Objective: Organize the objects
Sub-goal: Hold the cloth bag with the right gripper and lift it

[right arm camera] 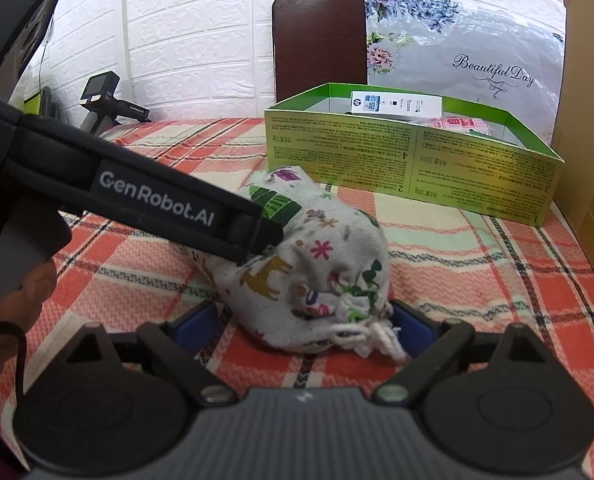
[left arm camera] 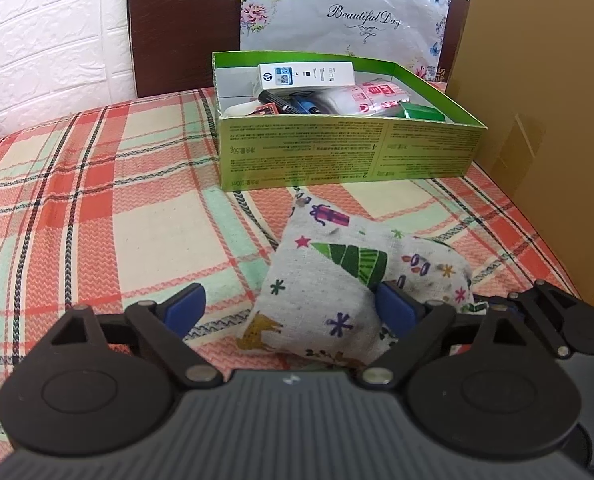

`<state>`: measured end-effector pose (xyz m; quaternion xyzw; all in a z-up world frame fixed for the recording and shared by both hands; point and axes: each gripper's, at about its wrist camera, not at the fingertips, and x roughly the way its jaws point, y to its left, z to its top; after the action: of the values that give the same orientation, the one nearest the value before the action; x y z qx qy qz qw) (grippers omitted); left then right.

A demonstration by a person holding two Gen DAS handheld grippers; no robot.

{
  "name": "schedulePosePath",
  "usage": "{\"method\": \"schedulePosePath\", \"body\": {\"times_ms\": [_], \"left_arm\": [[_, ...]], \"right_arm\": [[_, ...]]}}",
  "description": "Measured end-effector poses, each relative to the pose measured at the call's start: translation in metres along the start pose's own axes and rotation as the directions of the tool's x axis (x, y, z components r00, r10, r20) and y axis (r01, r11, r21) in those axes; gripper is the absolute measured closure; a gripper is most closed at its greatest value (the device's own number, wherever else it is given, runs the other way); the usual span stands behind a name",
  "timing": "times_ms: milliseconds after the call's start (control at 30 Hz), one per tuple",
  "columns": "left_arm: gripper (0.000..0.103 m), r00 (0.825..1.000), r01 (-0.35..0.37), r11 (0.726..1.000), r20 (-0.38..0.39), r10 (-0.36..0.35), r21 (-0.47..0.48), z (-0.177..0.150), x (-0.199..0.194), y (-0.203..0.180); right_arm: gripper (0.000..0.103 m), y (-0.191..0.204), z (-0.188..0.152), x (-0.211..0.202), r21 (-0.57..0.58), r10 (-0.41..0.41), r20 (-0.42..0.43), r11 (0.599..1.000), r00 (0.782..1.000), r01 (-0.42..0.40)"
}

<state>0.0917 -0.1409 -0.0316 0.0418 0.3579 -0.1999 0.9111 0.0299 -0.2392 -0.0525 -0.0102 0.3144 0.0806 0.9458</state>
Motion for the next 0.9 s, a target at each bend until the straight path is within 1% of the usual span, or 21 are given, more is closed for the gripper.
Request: {"method": "schedulePosePath", "body": {"times_ms": [67,100,300,533,700,767,900], "left_arm": [[0.009,1.0,0.004,1.0,0.0,-0.004,-0.002,0.0,0.0,0.001],[0.009,1.0,0.005,1.0,0.0,-0.005,-0.001,0.0,0.0,0.001],[0.009,1.0,0.013,1.0,0.002,-0.013,-0.004,-0.001,0.0,0.002],[0.009,1.0,0.014,1.0,0.003,-0.014,-0.007,-0.002,0.0,0.003],[0.003,1.0,0.008,1.0,0.003,-0.008,-0.008,-0.004,0.001,0.005],[0.0,1.0,-0.005,1.0,-0.001,0.005,-0.016,-0.004,0.003,0.007],[0.0,1.0,0.023,0.998,-0.018,-0.024,-0.051,-0.003,0.005,0.016]], "right_arm": [[0.0,0.0,0.001,0.001,0.004,0.006,-0.012,1.0,1.0,-0.006],[0.0,0.0,0.001,0.002,0.012,0.017,-0.017,1.0,1.0,-0.017],[0.0,0.001,-0.001,0.003,0.04,0.014,-0.013,0.999,1.0,-0.014],[0.0,0.004,0.002,0.004,0.019,-0.002,-0.031,1.0,1.0,0.003],[0.001,0.004,0.0,0.001,0.026,-0.013,-0.015,1.0,1.0,0.013],[0.004,0.002,0.001,-0.001,0.032,-0.019,-0.002,0.999,1.0,0.019],[0.005,0.001,0.003,-0.004,0.024,-0.029,0.024,0.999,0.999,0.029]]}}
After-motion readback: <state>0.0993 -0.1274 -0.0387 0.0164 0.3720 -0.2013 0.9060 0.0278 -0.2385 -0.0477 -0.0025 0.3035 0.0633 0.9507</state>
